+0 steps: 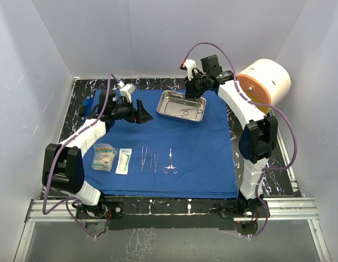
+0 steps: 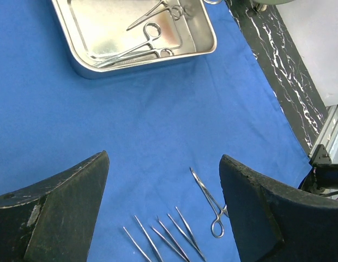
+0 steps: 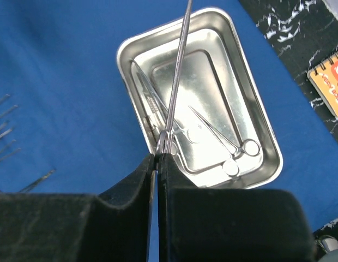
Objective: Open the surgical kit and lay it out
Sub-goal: Pick up the medical item from the container, then place the medical item in the surgical kit.
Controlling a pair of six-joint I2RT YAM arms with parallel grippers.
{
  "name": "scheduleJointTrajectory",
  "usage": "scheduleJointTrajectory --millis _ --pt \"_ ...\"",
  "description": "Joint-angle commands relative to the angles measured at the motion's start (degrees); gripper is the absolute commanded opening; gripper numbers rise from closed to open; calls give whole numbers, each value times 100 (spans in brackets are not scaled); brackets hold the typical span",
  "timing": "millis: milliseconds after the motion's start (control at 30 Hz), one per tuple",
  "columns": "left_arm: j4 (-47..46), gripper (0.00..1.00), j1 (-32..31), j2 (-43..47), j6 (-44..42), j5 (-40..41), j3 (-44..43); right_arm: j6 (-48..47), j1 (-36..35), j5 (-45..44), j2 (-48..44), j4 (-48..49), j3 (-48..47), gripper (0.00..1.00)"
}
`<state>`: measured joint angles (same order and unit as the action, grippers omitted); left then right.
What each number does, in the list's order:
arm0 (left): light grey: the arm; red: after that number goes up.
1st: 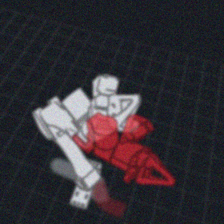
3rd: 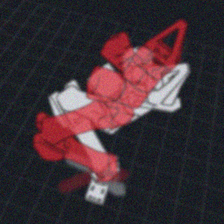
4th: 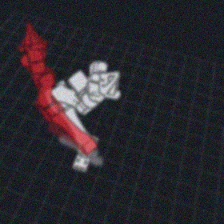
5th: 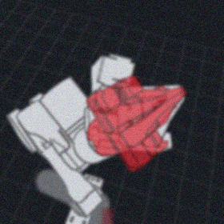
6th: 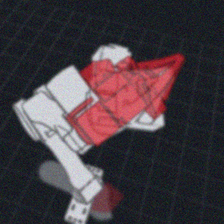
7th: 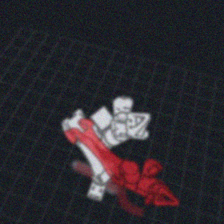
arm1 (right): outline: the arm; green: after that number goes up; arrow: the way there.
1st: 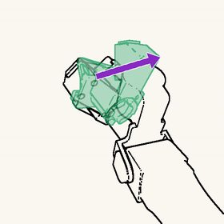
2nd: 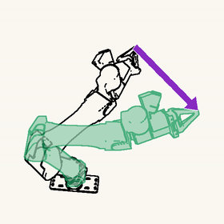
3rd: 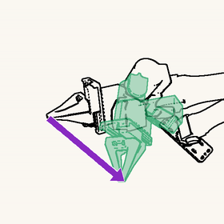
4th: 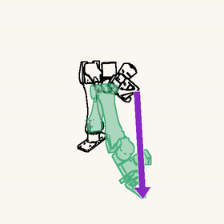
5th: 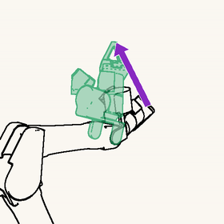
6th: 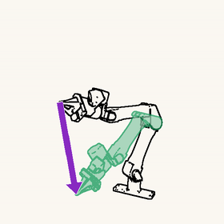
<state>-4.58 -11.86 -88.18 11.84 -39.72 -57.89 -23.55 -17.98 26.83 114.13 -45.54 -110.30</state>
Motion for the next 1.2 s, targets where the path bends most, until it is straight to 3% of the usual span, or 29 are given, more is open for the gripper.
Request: scheduleJointTrajectory --millis 0,133,300,600,867,1167 --pt "-365 81 -7 197 135 -461 -245 952 22 584 -710 1059 364 0" --pt "-839 81 -10 108 621 -687 -460 2062 22 1043 -1378 2265 1305 0" --pt "-1134 77 -9 -123 2011 -522 -896 2940 6 958 -2277 3481 2397 0" --pt "107 69 -321 -704 3001 477 -2441 3199 -127 825 -2619 3728 2751 0" --pt "156 68 -444 -1056 3415 588 -2913 3208 -327 651 -2649 3686 2726 0" --pt "219 56 -500 -1510 3708 773 -3369 3116 -450 556 -2559 3606 2671 0"
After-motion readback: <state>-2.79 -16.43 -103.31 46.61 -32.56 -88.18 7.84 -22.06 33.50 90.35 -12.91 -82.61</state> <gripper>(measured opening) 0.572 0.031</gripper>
